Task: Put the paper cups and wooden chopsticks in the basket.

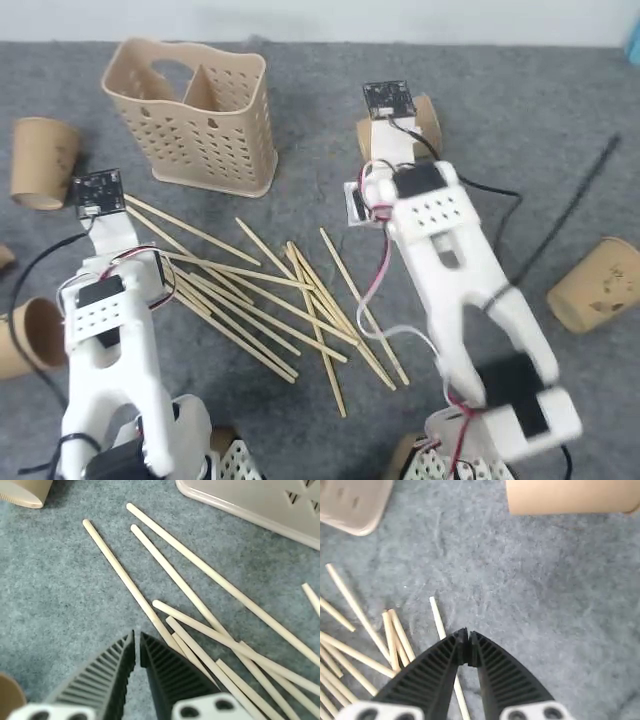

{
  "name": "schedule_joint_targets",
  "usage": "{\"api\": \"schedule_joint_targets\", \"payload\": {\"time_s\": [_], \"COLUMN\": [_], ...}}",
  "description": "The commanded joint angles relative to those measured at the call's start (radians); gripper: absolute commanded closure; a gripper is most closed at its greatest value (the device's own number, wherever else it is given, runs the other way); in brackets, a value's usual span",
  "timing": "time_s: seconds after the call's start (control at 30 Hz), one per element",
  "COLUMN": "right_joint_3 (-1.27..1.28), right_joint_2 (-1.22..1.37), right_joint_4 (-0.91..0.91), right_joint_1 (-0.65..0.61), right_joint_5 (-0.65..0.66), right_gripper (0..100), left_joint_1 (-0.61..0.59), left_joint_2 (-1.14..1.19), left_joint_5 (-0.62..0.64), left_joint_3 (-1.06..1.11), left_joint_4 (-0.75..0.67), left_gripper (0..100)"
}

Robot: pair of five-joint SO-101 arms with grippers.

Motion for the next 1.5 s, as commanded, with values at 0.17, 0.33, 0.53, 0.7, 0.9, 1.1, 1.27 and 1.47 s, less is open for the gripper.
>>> {"api": "schedule_joint_targets", "payload": {"time_s": [0.17,0.33,0.53,0.7,0.9,1.1,1.27,1.47], "right_joint_3": [0.150,0.172,0.167,0.074,-0.253,-0.781,-1.277,-1.761], "right_joint_2": [-0.452,-0.596,-0.503,-0.252,0.163,0.628,0.974,1.302], "right_joint_4": [0.058,0.070,-0.067,-0.229,-0.291,-0.199,-0.079,0.007], "right_joint_1": [0.139,0.346,0.430,0.440,0.487,0.484,0.467,0.432], "right_joint_5": [0.327,0.348,0.350,0.348,0.339,0.339,0.339,0.342], "right_gripper": [99.0,99.0,99.0,99.0,99.0,99.0,99.0,99.0], "left_joint_1": [0.000,0.000,0.000,-0.003,-0.002,0.000,0.000,0.000], "left_joint_2": [-0.041,-0.041,-0.041,-0.041,-0.041,-0.041,-0.041,-0.041], "left_joint_5": [-0.002,-0.002,-0.002,-0.002,-0.002,-0.002,-0.002,-0.002], "left_joint_3": [-0.005,-0.005,-0.004,-0.004,-0.004,-0.005,-0.005,-0.007], "left_joint_4": [-0.025,-0.025,-0.025,-0.025,-0.025,-0.025,-0.025,-0.026], "left_gripper": [99,99,99,99,99,99,99,99]}}
